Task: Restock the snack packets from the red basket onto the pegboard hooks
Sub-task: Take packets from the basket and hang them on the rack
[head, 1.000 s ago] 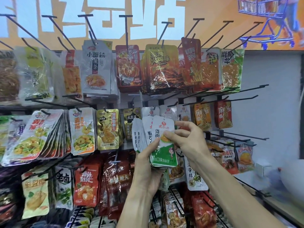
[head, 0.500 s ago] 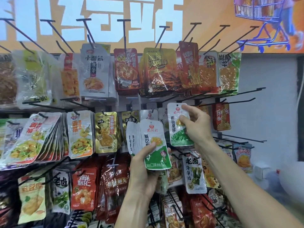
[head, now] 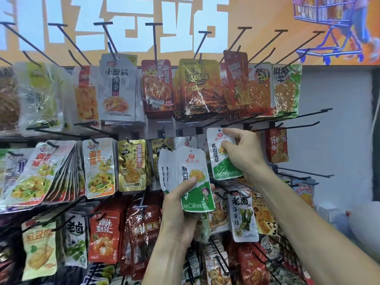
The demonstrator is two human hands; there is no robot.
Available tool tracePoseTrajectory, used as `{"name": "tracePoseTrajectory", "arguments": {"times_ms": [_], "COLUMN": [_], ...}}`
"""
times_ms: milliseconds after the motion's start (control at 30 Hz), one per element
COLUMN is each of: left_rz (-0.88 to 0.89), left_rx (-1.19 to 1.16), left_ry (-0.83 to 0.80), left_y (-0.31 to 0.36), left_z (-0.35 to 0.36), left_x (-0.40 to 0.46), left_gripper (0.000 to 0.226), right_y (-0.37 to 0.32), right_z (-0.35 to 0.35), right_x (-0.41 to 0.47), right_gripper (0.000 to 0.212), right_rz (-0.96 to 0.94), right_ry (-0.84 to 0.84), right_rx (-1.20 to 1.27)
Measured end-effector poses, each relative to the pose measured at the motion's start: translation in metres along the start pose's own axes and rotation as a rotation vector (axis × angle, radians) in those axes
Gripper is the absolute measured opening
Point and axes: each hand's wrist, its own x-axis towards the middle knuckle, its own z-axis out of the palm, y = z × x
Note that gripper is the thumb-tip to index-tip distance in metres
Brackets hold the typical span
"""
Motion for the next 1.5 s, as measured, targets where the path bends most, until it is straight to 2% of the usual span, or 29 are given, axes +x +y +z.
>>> {"name": "tracePoseTrajectory", "arguments": {"times_ms": [400,567,733,800,867,967,1100,1167,1300,1400,1500], "left_rz": [0.022,0.018,0.001,0.004,0.015,0.005,0.005,0.005,-0.014,0.003,0.015], "left_rx": [0.012,0.017,-0.003,0.004,0.007,0.014,-0.027,-0.033,-0.054,-0.051,-0.034], "left_ry": [-0.021,-0.024,-0.020,-0.029,-0.028,-0.032,-0.053,-0.057,-0.021,0.020,0.064], "left_y": [0.004,0.004,0.001,-0.002,-0.004,-0.007,-0.011,-0.010,-0.007,-0.005,-0.003], "left_z": [-0.002,-0.004,-0.006,-0.009,-0.011,-0.011,-0.007,-0.005,0.001,0.004,0.003], "left_x": [0.001,0.004,0.008,0.010,0.012,0.013,0.011,0.009,0.007,0.008,0.007], "left_gripper": [0.031,0.031,0.057,0.068,0.071,0.065,0.036,0.027,0.026,0.022,0.022], "right_y": [-0.011,-0.002,0.009,0.011,0.010,0.009,0.018,0.022,0.029,0.024,0.021], "right_z": [-0.002,0.013,0.037,0.034,0.029,0.029,0.027,0.025,0.024,0.017,0.011], "right_x": [-0.002,0.013,0.027,0.015,-0.012,-0.046,-0.047,-0.048,-0.041,-0.019,0.003], "right_gripper": [0.049,0.044,0.048,0.048,0.054,0.060,0.053,0.046,0.035,0.034,0.034], "right_rz": [-0.038,0.036,0.146,0.137,0.127,0.204,0.235,0.177,0.099,0.094,0.026], "right_ry": [-0.053,-0.073,-0.160,-0.060,0.009,-0.105,-0.038,0.011,0.098,0.151,0.155], "right_rx": [-0.244,-0.261,-0.256,-0.207,-0.026,0.179,0.348,0.341,0.334,0.402,0.304]}}
